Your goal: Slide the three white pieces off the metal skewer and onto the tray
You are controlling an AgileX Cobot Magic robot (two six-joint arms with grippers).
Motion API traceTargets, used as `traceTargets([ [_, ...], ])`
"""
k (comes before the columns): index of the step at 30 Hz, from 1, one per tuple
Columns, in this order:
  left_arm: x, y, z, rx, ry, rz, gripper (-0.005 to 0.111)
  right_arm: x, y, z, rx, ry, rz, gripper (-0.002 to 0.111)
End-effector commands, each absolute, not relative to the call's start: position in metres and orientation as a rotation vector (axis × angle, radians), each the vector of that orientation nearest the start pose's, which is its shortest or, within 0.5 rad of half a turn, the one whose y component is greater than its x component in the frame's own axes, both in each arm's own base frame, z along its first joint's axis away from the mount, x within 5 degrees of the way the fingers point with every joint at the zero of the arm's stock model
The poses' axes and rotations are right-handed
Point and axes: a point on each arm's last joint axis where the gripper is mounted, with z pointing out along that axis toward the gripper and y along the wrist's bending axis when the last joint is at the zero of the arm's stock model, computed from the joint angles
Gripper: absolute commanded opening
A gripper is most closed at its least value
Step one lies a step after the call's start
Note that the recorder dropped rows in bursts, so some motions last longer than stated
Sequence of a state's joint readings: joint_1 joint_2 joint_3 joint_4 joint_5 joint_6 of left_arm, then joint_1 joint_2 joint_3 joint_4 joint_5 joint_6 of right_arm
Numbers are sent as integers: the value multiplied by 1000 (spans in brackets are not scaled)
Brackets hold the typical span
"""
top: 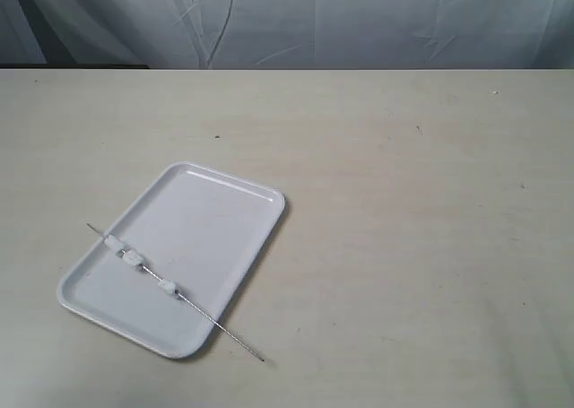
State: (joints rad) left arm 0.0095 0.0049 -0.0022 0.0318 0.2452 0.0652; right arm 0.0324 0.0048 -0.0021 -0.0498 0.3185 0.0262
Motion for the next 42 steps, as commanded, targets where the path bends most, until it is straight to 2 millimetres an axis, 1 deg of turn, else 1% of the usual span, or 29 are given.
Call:
traceTargets([
  [1,56,1,192,71,1714,84,0,54,0,185,-37,1791,-3,51],
  [33,56,1,192,73,1714,88,0,54,0,186,-39,1783,-5,51],
  [34,56,1,194,73,1695,88,0,55,1,187,-39,1768,-4,51],
  [36,56,1,203,56,1600,69,0,56,2,196,-12,1671,38,51],
  [37,56,0,208,42,1541,56,0,56,2,204,8,1586,63,51],
  [39,55,1,224,-16,1366,6,0,55,1,220,59,1406,115,51],
  [42,48,4,243,-68,1146,-16,0,49,-2,241,114,1159,146,51],
])
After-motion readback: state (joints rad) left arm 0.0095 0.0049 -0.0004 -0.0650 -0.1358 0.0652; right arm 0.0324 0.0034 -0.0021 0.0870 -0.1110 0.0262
